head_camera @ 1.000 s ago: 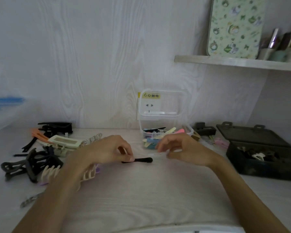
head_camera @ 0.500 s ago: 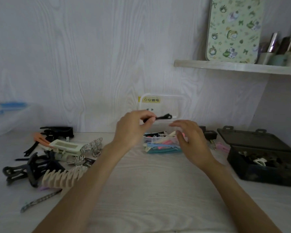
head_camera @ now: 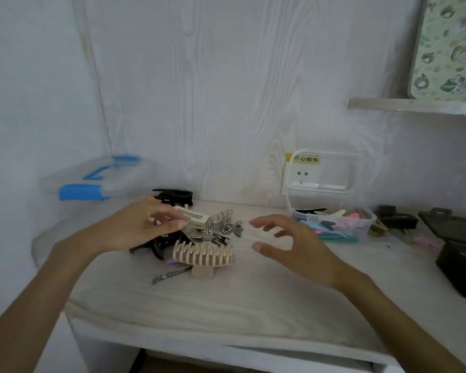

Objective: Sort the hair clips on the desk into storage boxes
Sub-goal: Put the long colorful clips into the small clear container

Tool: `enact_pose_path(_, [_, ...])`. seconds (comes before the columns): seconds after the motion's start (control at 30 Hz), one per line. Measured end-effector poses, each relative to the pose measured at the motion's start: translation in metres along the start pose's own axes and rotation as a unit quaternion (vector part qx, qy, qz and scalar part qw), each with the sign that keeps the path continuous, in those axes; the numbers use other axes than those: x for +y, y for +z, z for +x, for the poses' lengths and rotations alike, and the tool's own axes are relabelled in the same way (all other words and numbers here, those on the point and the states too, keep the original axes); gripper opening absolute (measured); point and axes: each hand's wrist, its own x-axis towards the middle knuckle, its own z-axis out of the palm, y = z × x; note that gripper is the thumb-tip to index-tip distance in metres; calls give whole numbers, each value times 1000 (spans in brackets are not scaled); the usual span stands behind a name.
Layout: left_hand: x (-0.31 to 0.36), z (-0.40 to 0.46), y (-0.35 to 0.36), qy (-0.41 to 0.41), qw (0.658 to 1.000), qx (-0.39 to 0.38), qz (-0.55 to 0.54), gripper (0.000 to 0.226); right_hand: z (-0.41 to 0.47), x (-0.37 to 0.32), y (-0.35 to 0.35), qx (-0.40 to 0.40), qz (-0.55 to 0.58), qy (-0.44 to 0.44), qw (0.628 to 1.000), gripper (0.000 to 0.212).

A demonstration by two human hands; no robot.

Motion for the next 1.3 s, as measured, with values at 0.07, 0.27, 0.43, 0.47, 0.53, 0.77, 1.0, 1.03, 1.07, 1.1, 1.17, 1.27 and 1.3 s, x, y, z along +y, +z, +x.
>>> enact_pose_path(0.07, [-10,-6,9,-11,998,56,-37,45,3,-13,32,-71,-14,-27,997,52])
enact_pose_path(0.27, [-17,-30,35,-48,943,328,-21,34,19,-17,61,-22,-45,-83,995,40])
enact_pose_path(0.43, [-11,-41,49,29,968,249,6,41,37,-1,45,190,28,-6,981,29])
enact_pose_path(0.47, [-11,-41,51,50,973,221,51,42,43,5,44,211,14,19,977,29])
enact_pose_path(0.53, [-9,-41,53,85,973,176,120,51,53,19,42,213,-27,71,974,31])
enact_pose_path(0.77, [-9,-39,55,38,980,141,136,42,50,7,52,178,-224,1,958,33])
enact_pose_path(1.0, [-18,-37,55,-6,973,169,157,44,35,3,72,-25,-222,-82,971,19])
enact_pose_path(1.03, [-20,-37,56,-9,971,177,163,48,34,4,69,-17,-231,-83,969,19])
enact_pose_path(1.07, [-21,-37,55,-6,969,180,171,53,33,4,66,-9,-236,-82,968,19])
enact_pose_path(1.1, [-23,-38,56,10,966,185,182,57,31,5,63,-1,-235,-77,969,19])
enact_pose_path(1.17, [-22,-37,56,50,954,217,202,63,26,6,54,28,-222,-59,973,20])
enact_pose_path(1.27, [-12,-37,55,49,938,269,212,55,20,8,39,98,-173,-17,980,22])
enact_pose_path(1.3, [-6,-36,55,42,932,288,217,51,19,13,32,130,-161,-11,978,22])
